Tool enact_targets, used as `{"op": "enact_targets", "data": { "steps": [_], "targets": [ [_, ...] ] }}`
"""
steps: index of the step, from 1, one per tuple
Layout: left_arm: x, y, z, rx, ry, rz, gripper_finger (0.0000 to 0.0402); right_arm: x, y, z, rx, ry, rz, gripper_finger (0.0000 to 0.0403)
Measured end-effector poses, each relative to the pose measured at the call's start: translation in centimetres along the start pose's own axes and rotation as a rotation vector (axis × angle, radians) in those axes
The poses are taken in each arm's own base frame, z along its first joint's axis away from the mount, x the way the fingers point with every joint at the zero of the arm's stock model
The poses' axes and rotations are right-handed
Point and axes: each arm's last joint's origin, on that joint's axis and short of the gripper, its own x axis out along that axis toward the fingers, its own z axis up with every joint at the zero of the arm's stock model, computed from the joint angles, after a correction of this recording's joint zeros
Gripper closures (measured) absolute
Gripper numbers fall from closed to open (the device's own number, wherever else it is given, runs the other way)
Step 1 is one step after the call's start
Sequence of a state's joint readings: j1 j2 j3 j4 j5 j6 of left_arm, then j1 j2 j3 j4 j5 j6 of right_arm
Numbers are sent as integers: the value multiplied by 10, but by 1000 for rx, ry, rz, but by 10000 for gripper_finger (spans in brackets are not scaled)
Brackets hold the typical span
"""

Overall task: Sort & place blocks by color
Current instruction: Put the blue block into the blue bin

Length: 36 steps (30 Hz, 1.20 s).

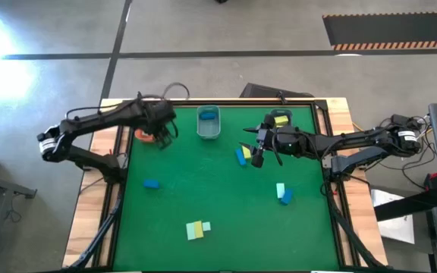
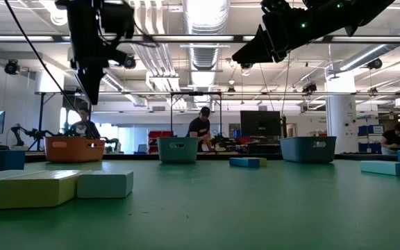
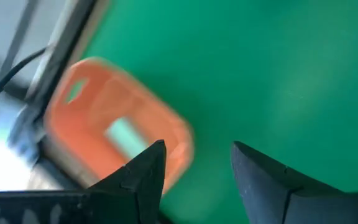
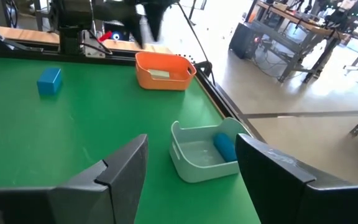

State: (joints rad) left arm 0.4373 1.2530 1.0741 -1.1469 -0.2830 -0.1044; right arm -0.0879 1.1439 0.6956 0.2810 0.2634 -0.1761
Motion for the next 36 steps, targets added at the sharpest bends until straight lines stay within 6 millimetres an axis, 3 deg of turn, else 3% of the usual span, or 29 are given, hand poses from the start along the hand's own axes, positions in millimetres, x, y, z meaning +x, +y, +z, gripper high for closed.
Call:
{"op": "enact_targets", "data": {
  "steps": [9,14,18,27,36],
  "targets": [
    [-26,-59,-23,324,-50,-224,236,0,0,-2,1,22,4,170],
    [-22,-91,-45,498,-7,-273,236,0,1,-3,4,25,6,170],
    [-13,-109,-69,521,59,-281,236,0,1,-4,9,42,12,170],
    [14,-120,-107,531,189,-231,236,0,2,-4,8,42,18,170],
    [31,-123,-114,555,172,-246,236,0,2,-4,6,42,18,170]
  ]
}}
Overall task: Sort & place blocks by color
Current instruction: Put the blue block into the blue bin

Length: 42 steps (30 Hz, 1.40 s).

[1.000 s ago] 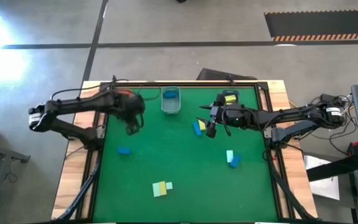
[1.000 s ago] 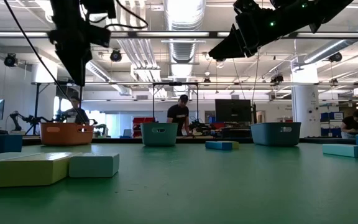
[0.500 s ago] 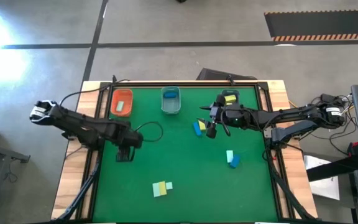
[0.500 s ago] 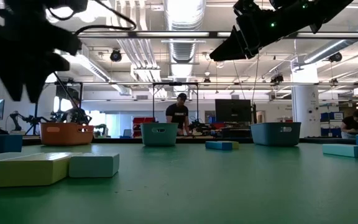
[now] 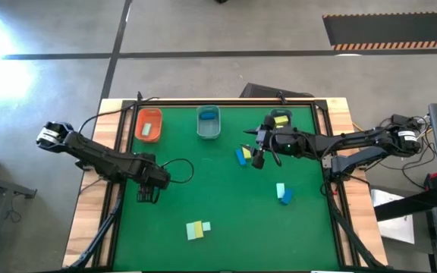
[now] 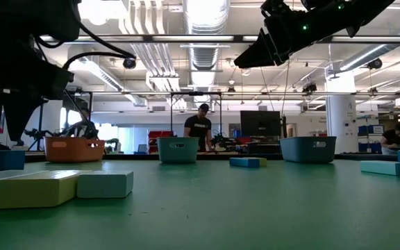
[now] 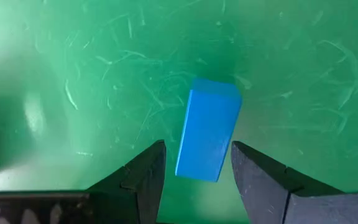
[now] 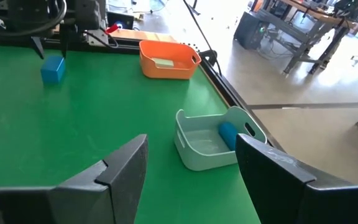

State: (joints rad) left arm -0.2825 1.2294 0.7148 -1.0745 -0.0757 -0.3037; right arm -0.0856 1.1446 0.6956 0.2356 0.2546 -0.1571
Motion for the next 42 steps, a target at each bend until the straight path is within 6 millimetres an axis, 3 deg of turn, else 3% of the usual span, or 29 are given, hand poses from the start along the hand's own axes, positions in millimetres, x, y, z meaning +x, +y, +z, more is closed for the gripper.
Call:
{"op": "enact_targets", "data": {
  "steps": [9,15,26,30,37,42],
  "targets": [
    [1,-3,2,27,-5,-71,233,0,0,0,-3,0,0,170],
    [4,-3,3,73,13,-65,198,0,0,0,-3,0,0,170],
    [27,-6,9,80,81,-21,181,0,0,-1,-5,14,2,170],
    [33,-7,11,81,118,-11,203,0,0,-1,-5,14,2,170],
    [37,-8,12,82,143,-4,284,0,0,-1,-5,14,2,170],
    [34,-7,14,70,119,29,285,0,1,-1,-4,12,19,170]
  ]
}}
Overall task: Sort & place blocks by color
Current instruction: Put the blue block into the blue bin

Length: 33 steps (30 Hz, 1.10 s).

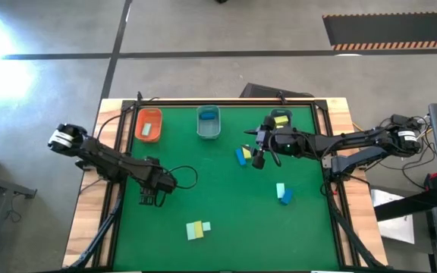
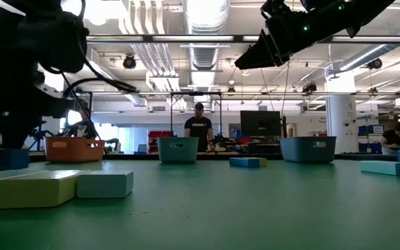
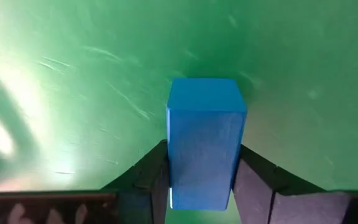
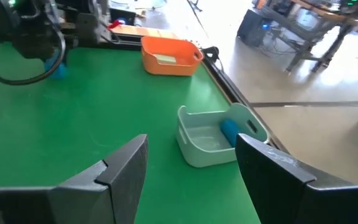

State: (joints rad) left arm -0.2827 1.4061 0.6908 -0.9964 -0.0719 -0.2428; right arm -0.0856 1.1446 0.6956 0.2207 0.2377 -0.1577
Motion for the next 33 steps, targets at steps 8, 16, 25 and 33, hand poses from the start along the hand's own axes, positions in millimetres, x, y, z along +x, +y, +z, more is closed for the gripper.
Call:
{"op": "enact_targets", "data": {
  "steps": [8,16,25,33],
  "targets": [
    [-38,6,26,-81,-391,210,285,11,7,2,32,-85,128,170],
    [-88,14,52,-158,-959,322,285,47,21,-5,33,-281,250,170],
    [-121,17,67,-134,-1301,302,285,68,30,-11,27,-482,302,170],
    [-118,23,79,-153,-1340,316,285,73,33,-2,3,-518,381,170]
  ]
}}
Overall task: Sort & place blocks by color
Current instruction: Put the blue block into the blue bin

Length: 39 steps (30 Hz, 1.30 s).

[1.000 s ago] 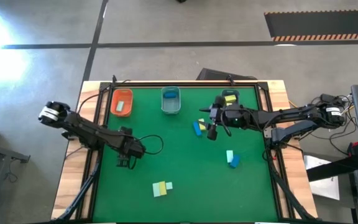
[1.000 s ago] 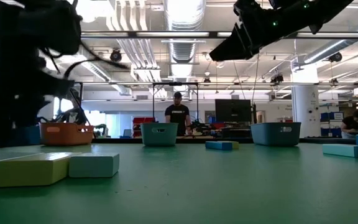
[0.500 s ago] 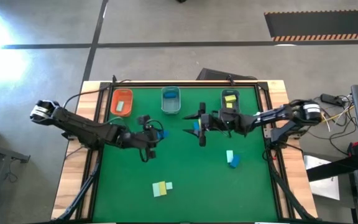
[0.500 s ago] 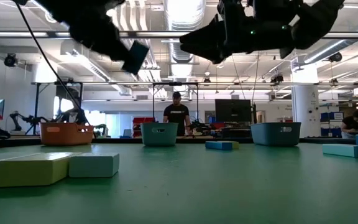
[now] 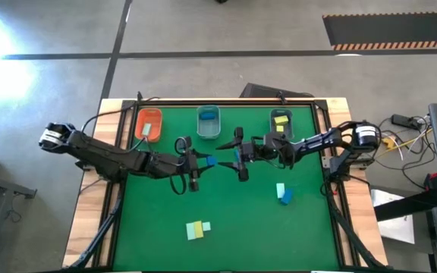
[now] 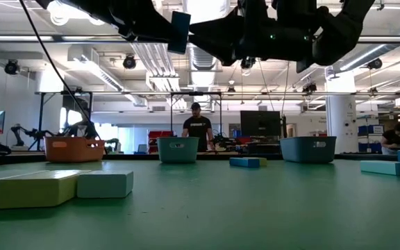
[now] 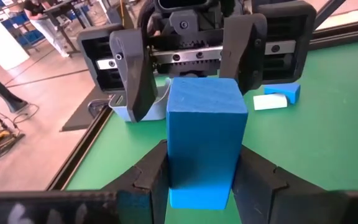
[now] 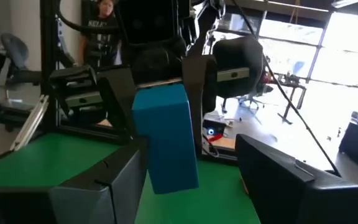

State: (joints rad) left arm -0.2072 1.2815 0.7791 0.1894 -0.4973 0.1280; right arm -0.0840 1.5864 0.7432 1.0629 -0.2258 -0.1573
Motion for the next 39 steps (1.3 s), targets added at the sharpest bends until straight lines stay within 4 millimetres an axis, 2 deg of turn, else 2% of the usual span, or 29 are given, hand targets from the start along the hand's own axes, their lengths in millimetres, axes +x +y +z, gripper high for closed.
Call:
{"op": "enact_targets", "data": {
  "steps": [8,14,20,31,39],
  "targets": [
    [8,5,0,-35,-29,4,285,-1,0,3,-14,-10,17,170],
    [4,9,3,-45,-36,10,285,-3,-2,7,-20,-7,-6,178],
    [3,12,1,-39,-5,33,285,-4,-4,14,3,94,16,182],
    [4,13,-1,-30,3,32,285,6,-8,26,-17,122,21,146],
    [4,13,-1,-21,10,27,285,21,-12,26,-50,137,19,156]
  ]
}}
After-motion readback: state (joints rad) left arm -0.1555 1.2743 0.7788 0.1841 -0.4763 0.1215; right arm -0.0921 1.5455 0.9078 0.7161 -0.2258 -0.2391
